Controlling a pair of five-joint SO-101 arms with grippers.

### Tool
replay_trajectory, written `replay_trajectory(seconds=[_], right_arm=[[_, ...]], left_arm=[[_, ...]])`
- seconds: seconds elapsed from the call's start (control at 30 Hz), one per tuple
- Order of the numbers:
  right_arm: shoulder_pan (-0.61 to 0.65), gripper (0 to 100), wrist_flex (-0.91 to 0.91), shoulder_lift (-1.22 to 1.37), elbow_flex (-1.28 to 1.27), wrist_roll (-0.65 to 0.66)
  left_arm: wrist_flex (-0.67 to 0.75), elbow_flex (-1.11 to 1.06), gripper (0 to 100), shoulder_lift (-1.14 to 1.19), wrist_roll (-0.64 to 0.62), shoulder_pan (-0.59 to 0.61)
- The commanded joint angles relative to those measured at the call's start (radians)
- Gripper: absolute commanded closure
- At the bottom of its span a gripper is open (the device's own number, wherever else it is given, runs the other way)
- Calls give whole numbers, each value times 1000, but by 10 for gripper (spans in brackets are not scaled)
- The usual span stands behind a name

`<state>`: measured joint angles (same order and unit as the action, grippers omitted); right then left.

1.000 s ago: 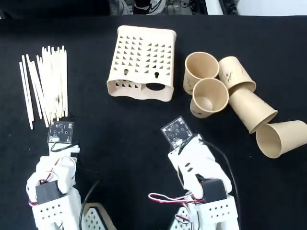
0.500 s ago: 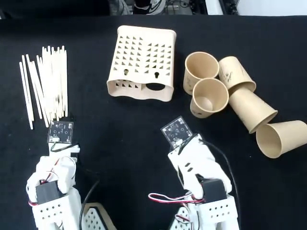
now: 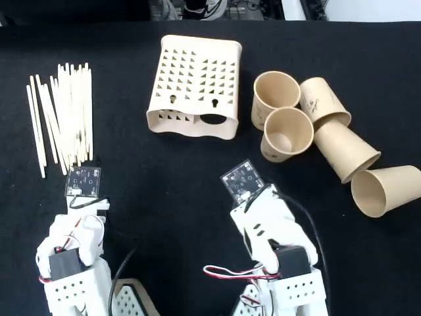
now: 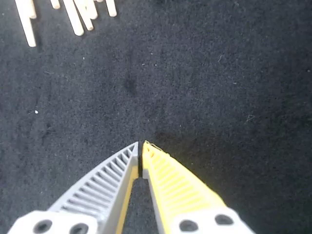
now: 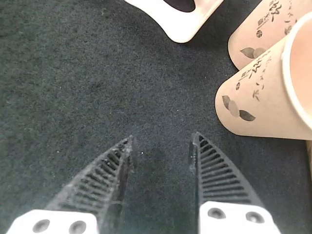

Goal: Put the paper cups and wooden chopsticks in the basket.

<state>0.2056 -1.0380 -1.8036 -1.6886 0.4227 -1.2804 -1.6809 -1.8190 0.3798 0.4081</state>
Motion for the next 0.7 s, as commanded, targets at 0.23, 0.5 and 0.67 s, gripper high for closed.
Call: replay_trajectory(seconds=[0.23,0.5,0.67], right_arm=[[-6,808,17,-62,4,5],[69,807,78,-53,7,54],[69,807,133,-51,8,54]], left_arm=[[-5,-18,967,-2,6,-5],[-5,-18,967,-2,6,-5],[-5,-18,967,-2,6,-5]])
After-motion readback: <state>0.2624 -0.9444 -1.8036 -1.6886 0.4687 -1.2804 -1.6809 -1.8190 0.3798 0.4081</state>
